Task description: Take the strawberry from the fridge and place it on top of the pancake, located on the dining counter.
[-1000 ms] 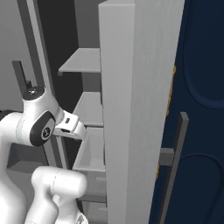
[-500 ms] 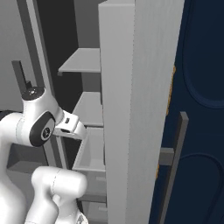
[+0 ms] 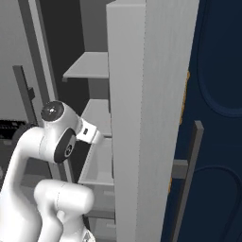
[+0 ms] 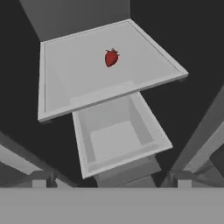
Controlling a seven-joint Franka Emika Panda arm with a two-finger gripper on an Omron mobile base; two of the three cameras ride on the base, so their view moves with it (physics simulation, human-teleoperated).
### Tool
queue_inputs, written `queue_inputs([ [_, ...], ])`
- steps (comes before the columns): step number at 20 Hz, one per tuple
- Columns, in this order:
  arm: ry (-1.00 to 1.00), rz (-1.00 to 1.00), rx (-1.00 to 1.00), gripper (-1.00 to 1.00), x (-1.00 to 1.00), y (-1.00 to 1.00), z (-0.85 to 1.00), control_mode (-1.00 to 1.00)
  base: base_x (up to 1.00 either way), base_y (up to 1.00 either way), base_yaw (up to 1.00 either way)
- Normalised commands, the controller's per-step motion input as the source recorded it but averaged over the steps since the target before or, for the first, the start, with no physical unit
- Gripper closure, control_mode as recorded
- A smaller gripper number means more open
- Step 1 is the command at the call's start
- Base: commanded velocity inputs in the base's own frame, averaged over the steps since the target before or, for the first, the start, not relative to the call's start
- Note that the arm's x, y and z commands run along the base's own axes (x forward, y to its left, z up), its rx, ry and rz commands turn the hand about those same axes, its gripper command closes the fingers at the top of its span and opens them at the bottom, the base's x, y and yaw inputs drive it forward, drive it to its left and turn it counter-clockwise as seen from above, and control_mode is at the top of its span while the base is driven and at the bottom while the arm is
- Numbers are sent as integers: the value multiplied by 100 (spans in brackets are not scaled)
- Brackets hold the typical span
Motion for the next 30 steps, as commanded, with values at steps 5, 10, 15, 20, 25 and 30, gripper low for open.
queue_inputs([
  [5,-1,3,1,-100,65,-11,0,-100,0,0,0],
  [10,4,0,-1,-100,82,-5,-3,-100,0,0,0],
  [15,8,0,-1,-100,77,-13,-5,-100,0,0,0],
  [20,1,0,0,-100,61,-23,0,-100,0,0,0],
  [25,2,0,0,-100,38,0,-12,-100,0,0,0],
  [30,0,0,0,-100,34,-4,-19,-100,0,0,0],
])
